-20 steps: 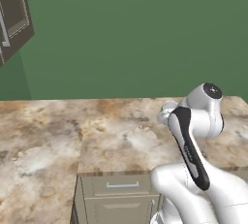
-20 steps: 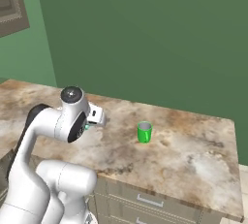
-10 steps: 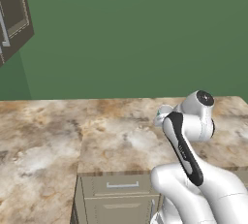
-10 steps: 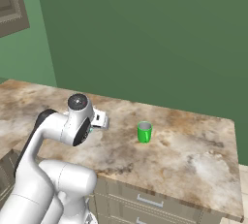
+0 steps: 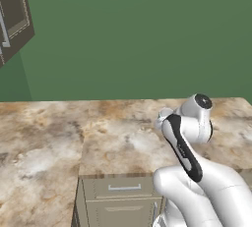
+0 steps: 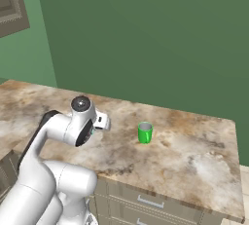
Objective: Clear the mugs and bowl far away from the sink.
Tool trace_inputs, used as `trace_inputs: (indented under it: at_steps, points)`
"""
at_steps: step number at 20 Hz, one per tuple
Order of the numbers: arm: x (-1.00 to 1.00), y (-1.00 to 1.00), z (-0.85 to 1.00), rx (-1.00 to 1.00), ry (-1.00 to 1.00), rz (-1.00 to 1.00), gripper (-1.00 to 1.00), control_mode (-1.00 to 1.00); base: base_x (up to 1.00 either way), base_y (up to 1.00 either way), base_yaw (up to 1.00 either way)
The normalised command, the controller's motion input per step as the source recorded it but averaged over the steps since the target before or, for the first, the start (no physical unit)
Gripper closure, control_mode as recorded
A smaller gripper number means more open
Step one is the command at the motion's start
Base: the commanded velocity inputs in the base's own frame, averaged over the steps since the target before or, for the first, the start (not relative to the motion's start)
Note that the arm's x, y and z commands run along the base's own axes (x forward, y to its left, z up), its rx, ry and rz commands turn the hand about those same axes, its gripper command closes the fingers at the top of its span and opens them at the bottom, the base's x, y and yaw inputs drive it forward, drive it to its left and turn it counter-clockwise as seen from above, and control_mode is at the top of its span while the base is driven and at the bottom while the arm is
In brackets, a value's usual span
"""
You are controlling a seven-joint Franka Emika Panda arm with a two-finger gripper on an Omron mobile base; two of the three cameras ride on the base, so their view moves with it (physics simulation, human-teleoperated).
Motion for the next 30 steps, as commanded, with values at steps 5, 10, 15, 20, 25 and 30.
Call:
trace_inputs:
  at_steps: [5,10,15,20,25,30]
  points:
    - [0.1,0.0,-0.05,0.0,0.22,-0.01,1.0,-1.0,0.0,0.0,0.0]
    - [0.14,0.0,-0.03,0.0,0.25,-0.03,1.0,-1.0,0.0,0.0,0.0]
    - [0.06,0.01,-0.05,-0.01,0.0,-0.01,1.0,-1.0,0.0,0.0,0.0]
    - [0.06,0.01,-0.17,-0.01,0.0,-0.01,1.0,-1.0,0.0,0.0,0.0]
    - [0.11,0.0,-0.24,0.0,0.0,0.0,1.0,-1.0,0.0,0.0,0.0]
    - [0.13,0.0,-0.38,0.0,0.0,0.0,1.0,-1.0,0.0,0.0,0.0]
